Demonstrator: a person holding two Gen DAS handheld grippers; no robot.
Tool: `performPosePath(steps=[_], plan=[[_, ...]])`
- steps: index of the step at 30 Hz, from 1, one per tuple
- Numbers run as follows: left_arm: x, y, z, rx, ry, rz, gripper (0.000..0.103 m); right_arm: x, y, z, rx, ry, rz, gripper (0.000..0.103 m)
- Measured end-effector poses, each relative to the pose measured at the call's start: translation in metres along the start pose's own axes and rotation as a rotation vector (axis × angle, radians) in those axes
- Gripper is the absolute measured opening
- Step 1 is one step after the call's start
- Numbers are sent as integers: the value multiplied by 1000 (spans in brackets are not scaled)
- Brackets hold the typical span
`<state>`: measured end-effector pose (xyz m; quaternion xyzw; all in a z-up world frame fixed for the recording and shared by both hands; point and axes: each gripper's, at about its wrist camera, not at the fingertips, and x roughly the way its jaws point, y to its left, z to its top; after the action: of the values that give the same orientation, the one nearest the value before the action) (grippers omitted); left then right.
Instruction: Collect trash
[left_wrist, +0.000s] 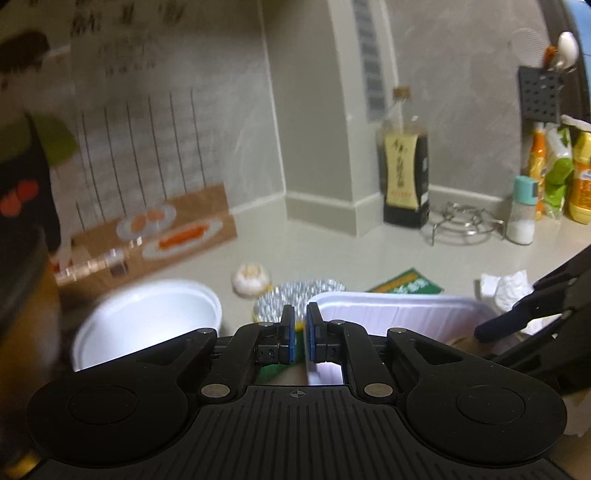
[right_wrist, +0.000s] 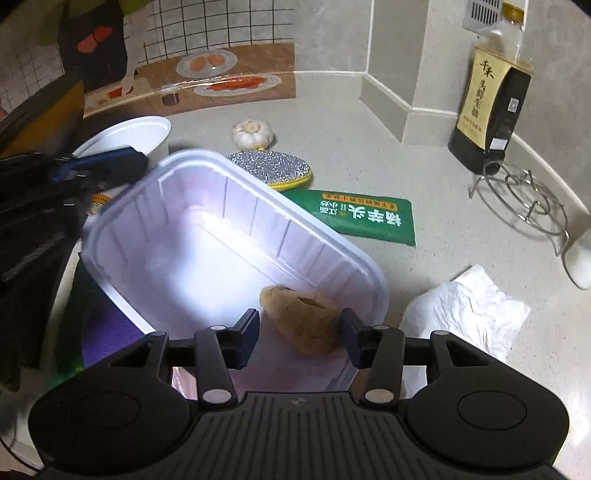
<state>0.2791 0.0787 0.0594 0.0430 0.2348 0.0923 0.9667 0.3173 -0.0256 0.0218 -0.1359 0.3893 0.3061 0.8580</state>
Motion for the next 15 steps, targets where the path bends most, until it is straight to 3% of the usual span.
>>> performPosePath(steps=[5, 10, 13, 15], plan=[[20, 12, -2, -98, 102, -34, 11, 15, 17, 14, -105, 49, -89, 56], [17, 26, -2, -156, 96, -51, 11, 30, 15, 33, -118, 166, -80, 64], [11, 28, -1, -142, 81, -51, 11, 30, 17, 32, -130, 148, -80, 57], [8, 28, 0, -140, 78, -53, 11, 29, 18, 32, -123, 123, -83, 42]])
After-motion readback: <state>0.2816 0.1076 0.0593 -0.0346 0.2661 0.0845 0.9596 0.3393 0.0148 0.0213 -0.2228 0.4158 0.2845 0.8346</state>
